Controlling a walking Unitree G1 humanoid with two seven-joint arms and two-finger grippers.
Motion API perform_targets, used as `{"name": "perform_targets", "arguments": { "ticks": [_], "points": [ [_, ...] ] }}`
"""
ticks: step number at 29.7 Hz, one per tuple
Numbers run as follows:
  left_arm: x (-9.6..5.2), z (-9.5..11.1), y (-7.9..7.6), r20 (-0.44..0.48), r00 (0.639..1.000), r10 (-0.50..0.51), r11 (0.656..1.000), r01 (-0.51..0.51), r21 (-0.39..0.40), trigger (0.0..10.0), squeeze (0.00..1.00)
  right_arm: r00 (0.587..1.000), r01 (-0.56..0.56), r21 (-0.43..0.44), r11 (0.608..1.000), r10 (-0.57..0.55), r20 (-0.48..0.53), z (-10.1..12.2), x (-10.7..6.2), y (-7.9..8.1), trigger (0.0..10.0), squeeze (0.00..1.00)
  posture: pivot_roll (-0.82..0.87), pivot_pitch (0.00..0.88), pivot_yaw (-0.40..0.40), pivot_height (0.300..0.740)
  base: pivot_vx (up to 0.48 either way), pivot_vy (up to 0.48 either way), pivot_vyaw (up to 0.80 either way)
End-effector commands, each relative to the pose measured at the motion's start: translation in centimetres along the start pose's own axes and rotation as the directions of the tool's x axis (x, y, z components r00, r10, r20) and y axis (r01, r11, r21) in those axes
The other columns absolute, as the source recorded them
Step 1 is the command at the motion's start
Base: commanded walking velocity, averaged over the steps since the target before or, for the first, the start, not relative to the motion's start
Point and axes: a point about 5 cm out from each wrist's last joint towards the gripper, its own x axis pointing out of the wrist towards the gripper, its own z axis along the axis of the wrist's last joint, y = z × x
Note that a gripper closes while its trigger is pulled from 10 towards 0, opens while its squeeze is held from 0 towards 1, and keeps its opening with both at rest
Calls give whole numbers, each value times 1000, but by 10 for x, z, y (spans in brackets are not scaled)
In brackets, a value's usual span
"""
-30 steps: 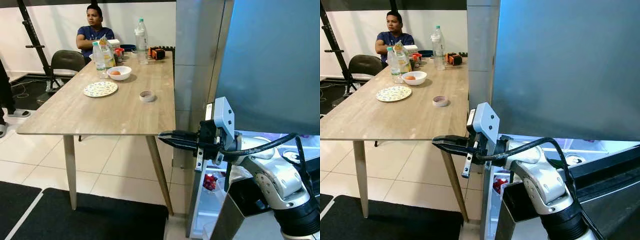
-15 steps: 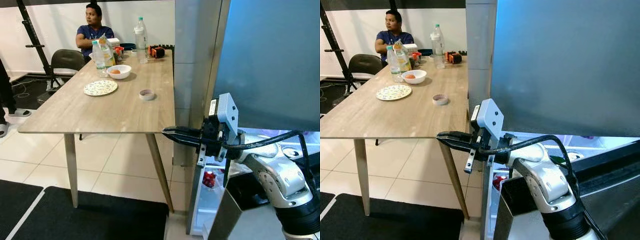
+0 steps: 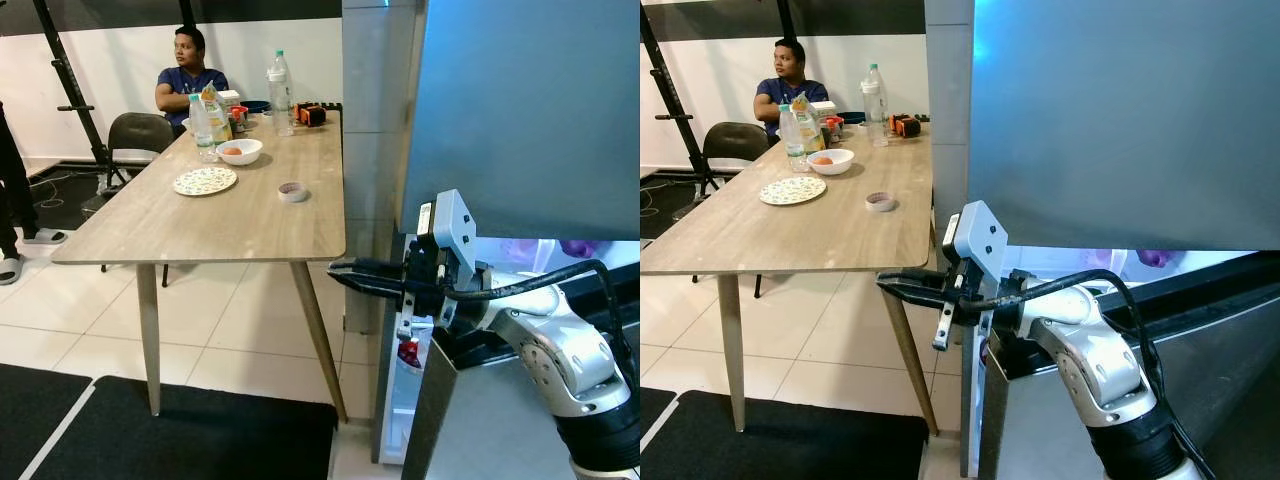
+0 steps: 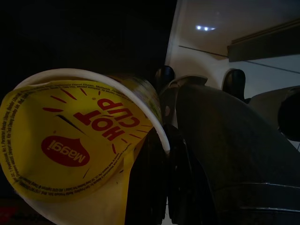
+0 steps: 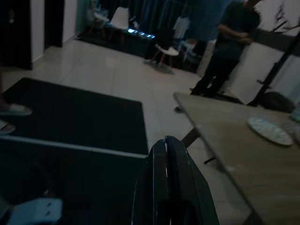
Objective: Restocking fridge
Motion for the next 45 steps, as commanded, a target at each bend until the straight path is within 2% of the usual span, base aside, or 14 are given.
{"name": "perform_targets", "arguments": {
  "ticks": [1,6,14,18,22,25,28,34,37,38,41,42,44,45],
  "points": [
    [-2,-16,1,-63,998,4,1000,-4,-5,10000,0,999,-48,10,999,48,-15,-2,2,8,10000,0,-112,0,-2,740,-277,0,0],
    [-2,-17,1,-65,998,4,1000,-4,-4,10000,0,989,-123,39,992,125,-74,-14,0,19,10000,0,-112,0,-2,740,-278,0,0],
    [-2,-17,1,-65,998,3,1000,-3,-3,10000,0,980,-150,59,987,156,-121,-23,-4,23,10000,0,-112,0,-2,740,-280,0,0],
    [-1,-16,-1,-62,998,1,1000,-2,-9,10000,0,963,-198,103,975,213,-166,-32,-13,28,10000,0,-108,0,-5,740,-282,0,0],
    [-1,-16,-2,-61,998,1,1000,-2,-13,10000,0,957,-206,119,971,225,-185,-36,-16,30,10000,0,-108,0,-5,740,-287,0,0],
    [-1,-16,-2,-60,998,1,1000,-2,-16,10000,0,942,-229,150,962,258,-216,-43,-22,34,10000,0,-108,0,-5,740,-285,0,0],
    [-1,-16,-2,-62,998,0,1000,-1,-11,10000,0,916,-286,207,936,330,-226,-52,-31,44,10000,0,-110,0,-2,740,-282,0,0],
    [-1,-17,-1,-64,998,0,1000,0,-7,10000,0,894,-320,267,909,383,-232,-63,-39,52,10000,0,-110,0,-2,740,-284,0,0],
    [-1,-17,-1,-66,998,-1,1000,1,-3,10000,0,887,-245,291,925,335,-318,-88,-44,49,10000,0,-110,0,-7,740,-280,0,0],
    [-1,-17,-2,-65,998,-2,1000,2,-3,10000,0,885,-164,302,939,275,-376,-104,-47,44,10000,0,-110,0,-8,740,0,0,0],
    [-1,-17,-2,-65,998,-2,1000,2,-3,10000,0,878,-111,306,946,238,-416,-115,-49,42,10000,0,-110,0,-8,740,0,0,0],
    [-1,-17,-2,-64,998,-2,1000,2,-2,10000,0,866,-55,299,953,194,-460,-127,-53,39,10000,0,-111,0,-8,740,0,0,0],
    [-1,-16,-1,-58,998,3,1000,-3,8,10000,0,820,105,308,946,93,-565,-161,-66,37,10000,0,-111,0,-8,740,0,0,0],
    [-1,-15,-1,-56,998,5,1000,-4,13,10000,0,750,269,310,912,3,-661,-190,-81,39,10000,0,-111,0,-8,740,0,0,0]
  ]
}}
